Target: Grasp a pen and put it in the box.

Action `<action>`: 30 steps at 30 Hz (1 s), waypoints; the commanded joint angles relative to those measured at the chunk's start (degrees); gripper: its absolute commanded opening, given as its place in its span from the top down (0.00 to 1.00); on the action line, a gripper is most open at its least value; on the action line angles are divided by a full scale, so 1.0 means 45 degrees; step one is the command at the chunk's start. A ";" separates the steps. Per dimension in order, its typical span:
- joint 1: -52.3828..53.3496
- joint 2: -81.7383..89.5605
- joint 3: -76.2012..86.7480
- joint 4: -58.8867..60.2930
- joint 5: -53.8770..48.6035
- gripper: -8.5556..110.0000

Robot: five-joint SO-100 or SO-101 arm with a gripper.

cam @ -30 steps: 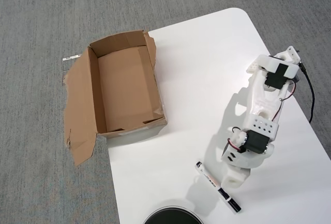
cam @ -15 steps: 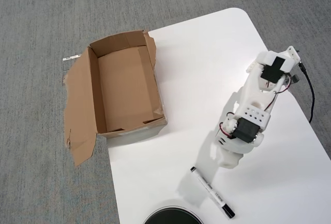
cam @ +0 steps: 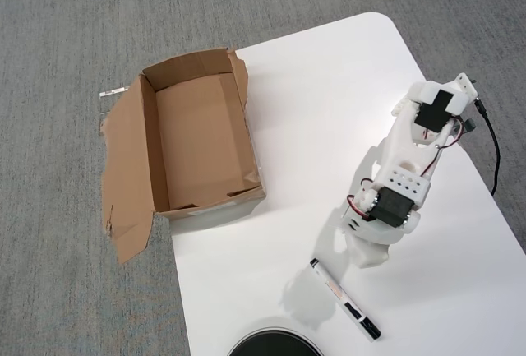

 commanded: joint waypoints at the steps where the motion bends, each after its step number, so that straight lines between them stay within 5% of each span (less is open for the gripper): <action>1: -0.0127 0.0723 -0.0400 -0.0137 -0.3154 0.77; 15: -0.0049 0.0723 -0.0205 -0.4121 -1.7920 0.77; 30: -0.0127 0.0703 0.1709 -0.1777 -1.9326 0.76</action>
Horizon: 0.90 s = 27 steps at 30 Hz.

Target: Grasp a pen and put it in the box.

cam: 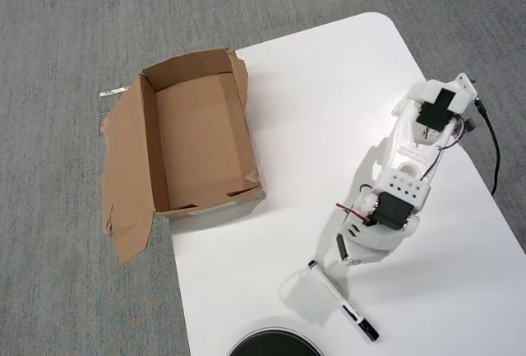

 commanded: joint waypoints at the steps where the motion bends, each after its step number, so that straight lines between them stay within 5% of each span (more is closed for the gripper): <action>1: -0.0010 0.0645 0.0205 0.0566 -0.0107 0.76; 14: -0.0010 0.0664 -0.0010 0.0625 -0.2959 0.76; 27: 0.0146 0.0684 0.0146 0.0625 -0.3037 0.76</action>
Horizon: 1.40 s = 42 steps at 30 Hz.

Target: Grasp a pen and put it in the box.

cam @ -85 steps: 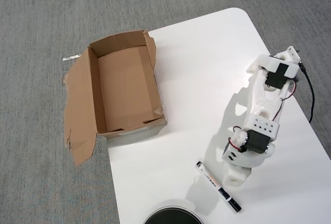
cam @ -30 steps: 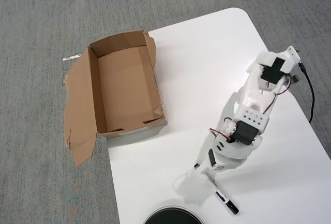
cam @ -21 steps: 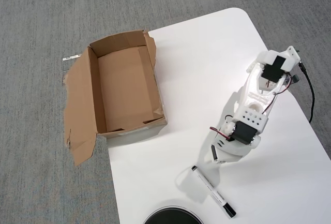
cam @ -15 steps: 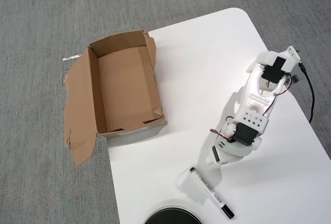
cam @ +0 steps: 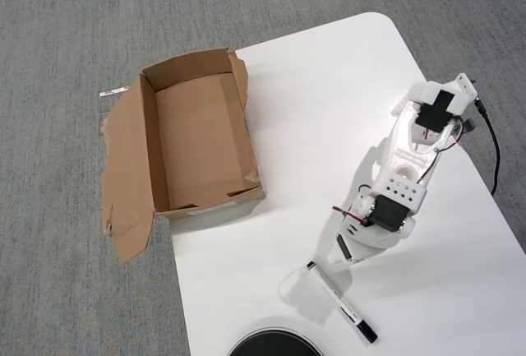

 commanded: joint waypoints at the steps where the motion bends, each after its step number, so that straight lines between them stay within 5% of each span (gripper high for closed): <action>1: 0.0107 0.0684 -0.0107 0.0039 -0.0068 0.77; 42: -0.0049 0.0625 0.1260 0.1641 -0.0088 0.76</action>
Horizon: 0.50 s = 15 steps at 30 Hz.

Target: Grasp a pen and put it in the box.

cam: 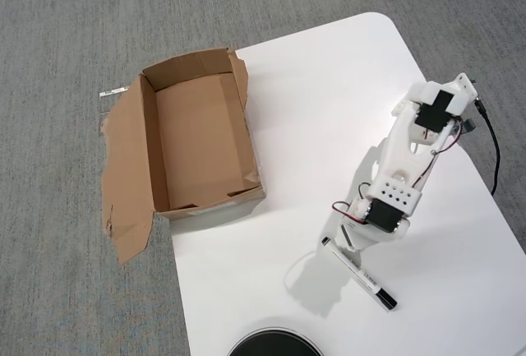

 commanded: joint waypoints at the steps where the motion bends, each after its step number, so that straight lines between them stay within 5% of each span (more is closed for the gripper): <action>1: -0.0107 0.0645 -0.0186 0.0078 -0.0088 0.76; 15: -0.1650 0.0664 -0.1807 0.0020 -0.0088 0.76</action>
